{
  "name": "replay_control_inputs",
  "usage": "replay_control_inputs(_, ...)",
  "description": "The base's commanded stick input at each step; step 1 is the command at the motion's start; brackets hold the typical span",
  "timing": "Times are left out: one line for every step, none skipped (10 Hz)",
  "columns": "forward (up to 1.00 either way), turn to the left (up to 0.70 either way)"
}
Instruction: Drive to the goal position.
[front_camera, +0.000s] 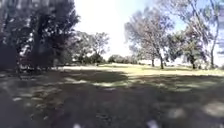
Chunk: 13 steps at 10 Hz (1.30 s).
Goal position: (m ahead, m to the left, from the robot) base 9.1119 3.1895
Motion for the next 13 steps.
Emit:
replay_control_inputs(1.0,0.0)
replay_control_inputs(1.0,0.0)
replay_control_inputs(1.0,0.0)
replay_control_inputs(1.0,0.0)
replay_control_inputs(1.0,0.0)
replay_control_inputs(1.0,-0.04)
replay_control_inputs(1.0,-0.19)
replay_control_inputs(1.0,-0.2)
replay_control_inputs(1.0,-0.05)
replay_control_inputs(1.0,0.0)
replay_control_inputs(1.0,0.0)
replay_control_inputs(1.0,0.0)
replay_control_inputs(1.0,0.0)
